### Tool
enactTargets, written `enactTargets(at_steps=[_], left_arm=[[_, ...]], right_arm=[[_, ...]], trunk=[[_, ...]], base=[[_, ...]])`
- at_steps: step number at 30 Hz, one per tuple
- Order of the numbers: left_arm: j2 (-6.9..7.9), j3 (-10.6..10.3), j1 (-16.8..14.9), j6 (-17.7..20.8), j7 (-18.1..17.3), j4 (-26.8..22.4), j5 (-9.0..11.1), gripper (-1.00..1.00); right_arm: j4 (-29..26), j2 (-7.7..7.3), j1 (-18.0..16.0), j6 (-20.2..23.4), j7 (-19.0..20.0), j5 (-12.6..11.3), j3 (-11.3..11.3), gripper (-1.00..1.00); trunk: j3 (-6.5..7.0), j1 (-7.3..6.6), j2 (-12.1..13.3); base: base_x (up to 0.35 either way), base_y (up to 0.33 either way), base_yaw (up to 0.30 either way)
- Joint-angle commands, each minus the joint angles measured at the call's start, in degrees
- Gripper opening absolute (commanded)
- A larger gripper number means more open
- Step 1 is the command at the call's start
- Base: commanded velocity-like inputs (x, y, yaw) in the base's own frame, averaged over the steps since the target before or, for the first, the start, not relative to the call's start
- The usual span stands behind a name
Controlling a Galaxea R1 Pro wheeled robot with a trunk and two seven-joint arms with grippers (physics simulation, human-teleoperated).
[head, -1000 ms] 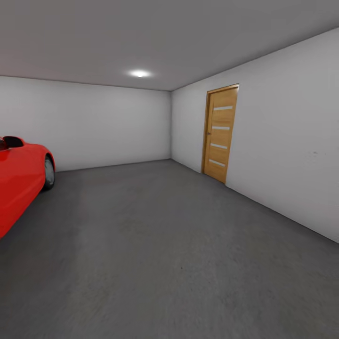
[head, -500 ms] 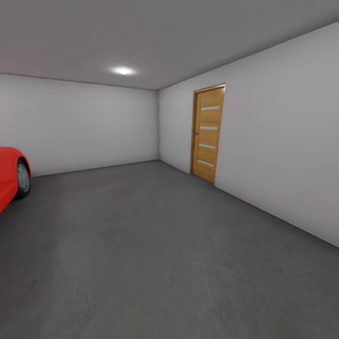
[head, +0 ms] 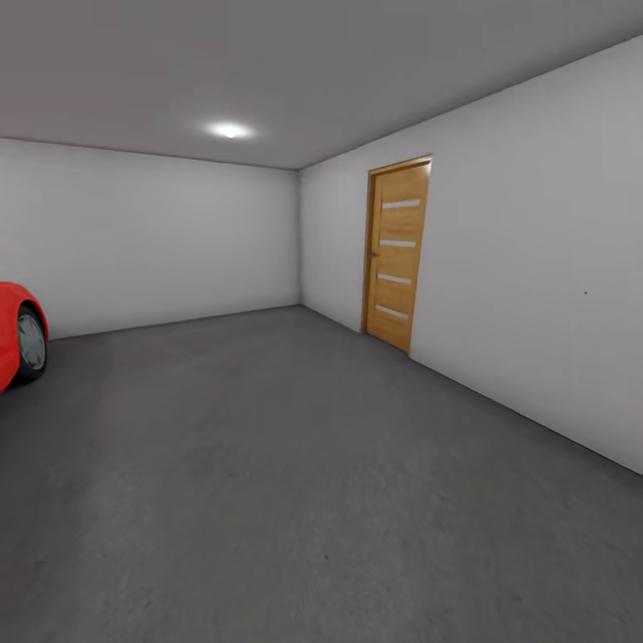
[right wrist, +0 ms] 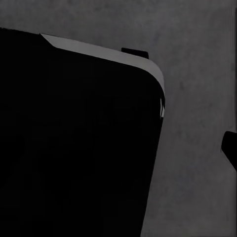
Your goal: Move the two storage containers from the living room to the garage. In the garage, place one container on the floor and stack the other container on top of it (either order is fine).
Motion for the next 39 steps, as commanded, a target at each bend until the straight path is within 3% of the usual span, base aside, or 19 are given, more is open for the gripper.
enactTargets(at_steps=[1,13,20,39], left_arm=[[0.0,0.0,0.0,-0.1,0.0,0.0,0.4,1.0],[0.0,0.0,0.0,-0.2,0.0,0.0,0.4,1.0],[0.0,0.0,0.0,-0.2,0.0,-0.1,0.4,1.0],[0.0,0.0,0.0,-0.2,0.0,0.0,0.4,1.0]], right_arm=[[0.0,-0.01,0.0,-0.2,0.0,0.4,0.4,1.0],[0.1,-0.08,0.0,0.0,0.0,0.8,0.5,1.0],[0.1,-0.02,0.0,-0.2,0.0,5.3,0.4,1.0],[0.1,-0.01,0.0,-0.2,0.0,5.4,0.2,1.0]], trunk=[[-0.06,0.03,0.0],[-0.06,0.03,0.0],[-0.06,0.03,0.0],[-0.06,0.03,0.0]], base=[[0.323,0.0,0.0],[0.323,0.0,0.0],[0.323,0.0,0.0],[0.323,0.0,0.0]])
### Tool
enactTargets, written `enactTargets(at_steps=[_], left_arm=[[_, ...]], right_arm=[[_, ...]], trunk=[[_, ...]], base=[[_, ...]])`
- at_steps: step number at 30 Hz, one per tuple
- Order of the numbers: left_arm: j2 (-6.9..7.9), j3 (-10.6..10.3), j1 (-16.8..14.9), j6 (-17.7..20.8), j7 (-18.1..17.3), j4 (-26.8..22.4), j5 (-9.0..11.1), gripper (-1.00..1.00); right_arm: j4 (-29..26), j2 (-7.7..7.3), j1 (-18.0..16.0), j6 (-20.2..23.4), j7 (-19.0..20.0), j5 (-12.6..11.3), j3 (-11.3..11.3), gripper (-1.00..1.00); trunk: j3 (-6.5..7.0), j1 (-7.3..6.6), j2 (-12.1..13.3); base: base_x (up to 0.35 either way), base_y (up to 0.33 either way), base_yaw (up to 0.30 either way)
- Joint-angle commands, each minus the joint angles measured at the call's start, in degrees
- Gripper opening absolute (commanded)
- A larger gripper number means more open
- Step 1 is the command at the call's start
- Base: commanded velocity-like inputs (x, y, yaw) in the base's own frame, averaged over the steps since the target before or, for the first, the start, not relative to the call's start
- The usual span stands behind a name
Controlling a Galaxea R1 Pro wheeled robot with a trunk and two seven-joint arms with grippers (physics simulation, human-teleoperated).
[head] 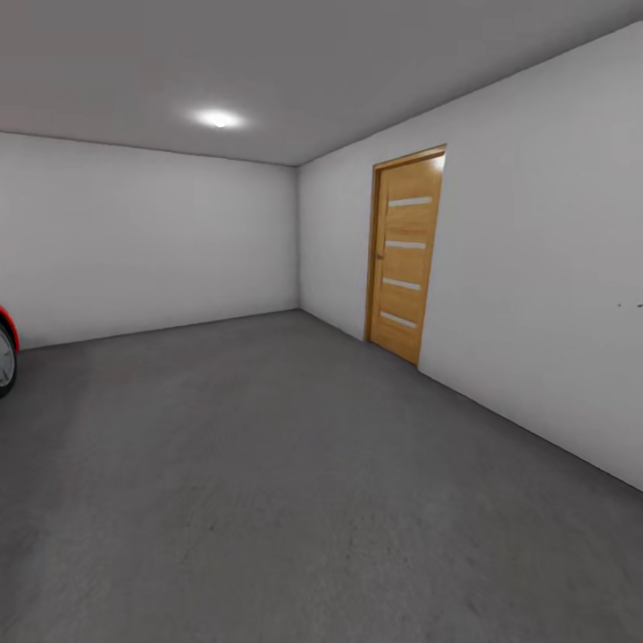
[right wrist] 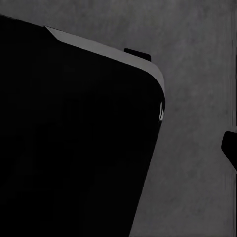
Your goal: Move the two storage containers from the living room to the garage. In the garage, place one container on the floor and stack the other container on top of it (either order is fine).
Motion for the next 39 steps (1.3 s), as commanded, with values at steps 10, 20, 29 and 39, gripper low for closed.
enactTargets(at_steps=[10,20,29,39], left_arm=[[0.0,0.0,0.0,-0.1,0.0,0.0,0.3,1.0],[0.0,0.0,0.0,-0.1,0.0,0.0,0.3,1.0],[0.0,0.0,0.0,-0.1,0.0,0.0,0.3,1.0],[0.0,0.0,0.0,-0.1,0.0,0.1,0.3,1.0]], right_arm=[[0.0,-0.01,0.0,-0.1,0.0,0.1,0.4,1.0],[0.0,-0.01,0.0,-0.1,0.0,0.1,0.5,1.0],[0.0,-0.01,0.0,-0.1,0.0,0.1,0.6,1.0],[0.0,0.35,0.0,-0.1,0.0,0.1,0.1,1.0]], trunk=[[-0.06,0.03,0.0],[-0.06,0.03,0.0],[-0.06,0.03,0.0],[-0.06,0.03,0.0]], base=[[0.323,0.0,0.0],[0.325,0.0,0.0],[0.325,0.0,0.0],[0.325,0.0,0.0]])
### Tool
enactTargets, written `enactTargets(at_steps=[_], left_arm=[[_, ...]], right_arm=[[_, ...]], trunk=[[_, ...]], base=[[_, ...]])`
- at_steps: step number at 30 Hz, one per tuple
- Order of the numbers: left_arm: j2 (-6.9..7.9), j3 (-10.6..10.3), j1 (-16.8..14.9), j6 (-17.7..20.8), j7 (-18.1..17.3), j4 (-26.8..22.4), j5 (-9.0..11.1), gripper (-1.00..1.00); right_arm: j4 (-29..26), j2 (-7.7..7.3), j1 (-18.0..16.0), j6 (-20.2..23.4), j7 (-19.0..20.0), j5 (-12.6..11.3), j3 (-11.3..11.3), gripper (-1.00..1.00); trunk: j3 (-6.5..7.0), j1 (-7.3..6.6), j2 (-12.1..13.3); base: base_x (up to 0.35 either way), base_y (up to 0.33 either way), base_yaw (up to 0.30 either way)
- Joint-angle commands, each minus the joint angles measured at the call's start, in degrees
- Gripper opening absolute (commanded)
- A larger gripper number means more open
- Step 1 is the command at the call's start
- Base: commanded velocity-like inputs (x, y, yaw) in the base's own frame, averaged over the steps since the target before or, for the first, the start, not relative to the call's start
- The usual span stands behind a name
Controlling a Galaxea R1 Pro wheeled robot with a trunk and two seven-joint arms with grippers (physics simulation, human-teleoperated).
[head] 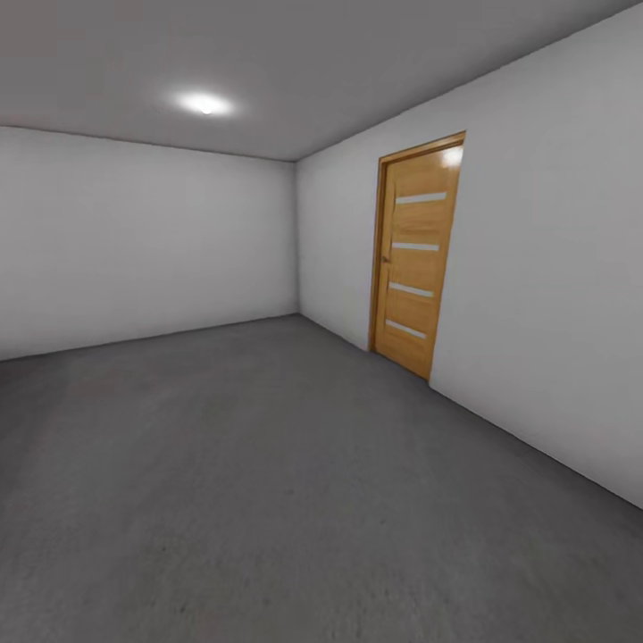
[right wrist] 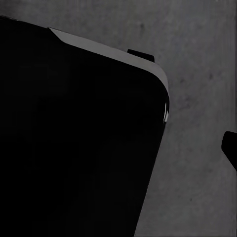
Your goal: Move the two storage containers from the living room to the garage. In the garage, place one container on the floor and stack the other container on top of it (either order is fine).
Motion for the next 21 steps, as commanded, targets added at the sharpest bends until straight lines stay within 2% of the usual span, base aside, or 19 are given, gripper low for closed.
enactTargets(at_steps=[1,21], left_arm=[[0.0,0.0,0.0,-0.1,0.0,0.0,0.3,1.0],[0.0,0.0,0.0,0.1,0.0,-0.1,0.3,1.0]], right_arm=[[0.0,0.05,0.0,-0.1,0.0,0.0,0.4,1.0],[0.0,0.2,0.0,-0.1,0.0,-0.1,0.4,1.0]], trunk=[[-0.06,0.03,0.0],[-0.06,0.03,0.0]], base=[[0.325,0.0,0.0],[0.325,0.0,0.0]])
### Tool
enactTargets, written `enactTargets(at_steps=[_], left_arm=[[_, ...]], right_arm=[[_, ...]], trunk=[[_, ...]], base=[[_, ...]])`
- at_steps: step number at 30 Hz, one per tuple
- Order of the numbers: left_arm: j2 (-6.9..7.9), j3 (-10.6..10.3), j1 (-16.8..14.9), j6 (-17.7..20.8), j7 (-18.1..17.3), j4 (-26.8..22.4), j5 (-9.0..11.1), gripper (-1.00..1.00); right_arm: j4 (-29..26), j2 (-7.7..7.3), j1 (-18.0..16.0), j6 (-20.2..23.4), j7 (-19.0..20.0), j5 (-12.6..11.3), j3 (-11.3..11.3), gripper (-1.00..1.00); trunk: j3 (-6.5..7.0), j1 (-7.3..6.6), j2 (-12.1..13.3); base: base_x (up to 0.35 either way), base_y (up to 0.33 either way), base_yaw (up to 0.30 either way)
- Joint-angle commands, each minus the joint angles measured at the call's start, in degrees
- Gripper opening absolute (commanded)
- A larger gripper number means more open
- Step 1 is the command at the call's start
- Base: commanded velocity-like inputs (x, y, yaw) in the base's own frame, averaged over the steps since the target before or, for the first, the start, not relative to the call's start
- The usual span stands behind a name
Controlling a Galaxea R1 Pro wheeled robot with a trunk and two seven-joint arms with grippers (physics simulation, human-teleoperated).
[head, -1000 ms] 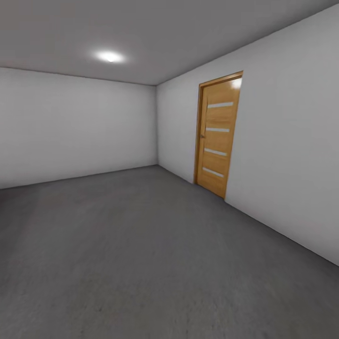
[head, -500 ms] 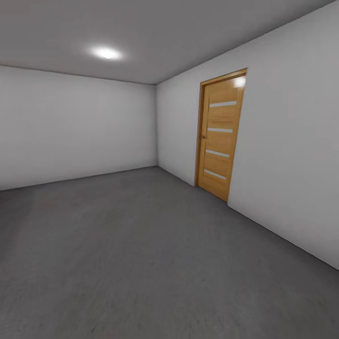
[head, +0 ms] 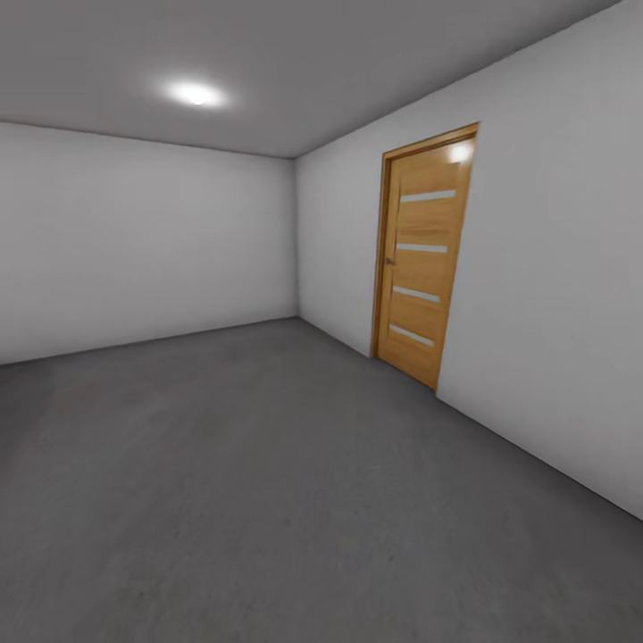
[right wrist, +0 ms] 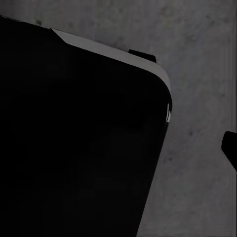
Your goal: Move the two storage containers from the living room to the garage. In the garage, place one container on the floor and stack the other container on top of it (either order is fine).
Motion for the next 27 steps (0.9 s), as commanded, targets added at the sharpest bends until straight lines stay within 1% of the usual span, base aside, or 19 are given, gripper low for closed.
enactTargets(at_steps=[1,9,27], left_arm=[[0.0,0.0,0.0,-0.1,0.0,0.0,0.3,1.0],[0.0,0.0,0.0,-0.1,0.0,0.0,0.3,1.0],[0.0,0.0,0.0,-0.1,0.1,0.0,0.3,1.0]], right_arm=[[0.0,0.0,0.0,-0.1,0.0,0.1,0.4,1.0],[0.0,-0.2,0.0,-0.1,0.0,0.1,0.5,1.0],[0.0,-0.16,0.0,-0.1,0.0,0.1,0.5,1.0]], trunk=[[-0.06,0.03,0.0],[-0.06,0.03,0.0],[-0.06,0.03,0.0]], base=[[0.325,0.0,0.0],[0.325,0.0,0.0],[0.325,0.0,0.0]])
